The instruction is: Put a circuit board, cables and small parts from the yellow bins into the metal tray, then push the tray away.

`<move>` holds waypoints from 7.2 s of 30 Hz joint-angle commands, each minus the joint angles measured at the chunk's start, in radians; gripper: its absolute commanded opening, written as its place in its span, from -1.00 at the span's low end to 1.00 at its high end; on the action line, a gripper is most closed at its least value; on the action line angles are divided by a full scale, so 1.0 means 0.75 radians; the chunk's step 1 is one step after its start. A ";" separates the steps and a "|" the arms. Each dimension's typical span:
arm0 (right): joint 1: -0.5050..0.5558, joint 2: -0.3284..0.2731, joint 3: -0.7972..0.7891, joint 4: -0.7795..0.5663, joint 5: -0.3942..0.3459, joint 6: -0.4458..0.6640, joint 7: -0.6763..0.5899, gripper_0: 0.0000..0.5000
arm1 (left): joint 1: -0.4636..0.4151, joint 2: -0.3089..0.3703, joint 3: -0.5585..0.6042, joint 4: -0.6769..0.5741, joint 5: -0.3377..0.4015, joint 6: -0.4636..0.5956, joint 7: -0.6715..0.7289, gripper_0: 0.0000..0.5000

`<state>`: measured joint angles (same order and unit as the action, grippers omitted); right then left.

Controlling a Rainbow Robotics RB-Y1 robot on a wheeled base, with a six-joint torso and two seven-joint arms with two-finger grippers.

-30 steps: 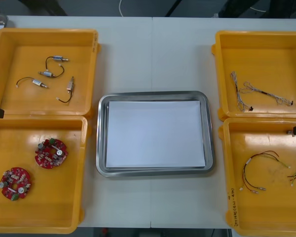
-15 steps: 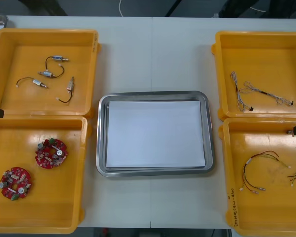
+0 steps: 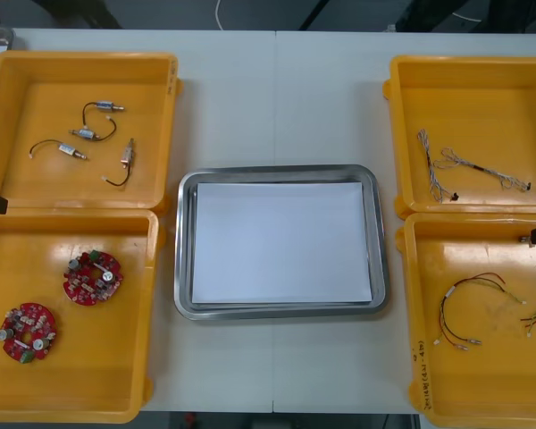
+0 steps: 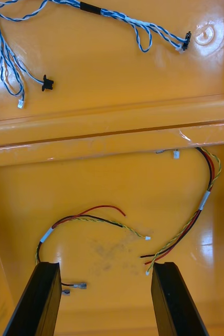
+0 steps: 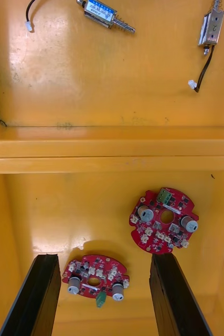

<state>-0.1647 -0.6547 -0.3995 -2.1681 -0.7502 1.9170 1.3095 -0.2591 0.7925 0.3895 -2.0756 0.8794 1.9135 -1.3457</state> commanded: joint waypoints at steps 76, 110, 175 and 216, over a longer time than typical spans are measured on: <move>0.009 -0.041 -0.097 -0.018 -0.029 0.004 0.036 1.00 | 0.078 0.021 -0.020 -0.008 0.014 0.009 -0.061 1.00; 0.175 -0.039 -0.152 0.124 0.160 -0.126 -0.001 1.00 | 0.652 0.173 -0.168 -0.147 0.157 -0.582 -0.431 1.00; 0.162 -0.037 0.138 0.668 0.096 -0.642 -0.116 1.00 | 0.908 0.261 -0.517 -0.028 0.020 -1.134 -0.566 1.00; 0.132 -0.039 0.052 0.631 0.080 -0.586 -0.106 -1.00 | 0.889 0.269 -0.366 -0.120 0.059 -0.940 -0.576 -1.00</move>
<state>-0.0476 -0.6559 -0.3137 -1.6517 -0.6799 1.4421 1.2576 0.3945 0.9612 0.0574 -2.1198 0.9052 1.1624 -1.6477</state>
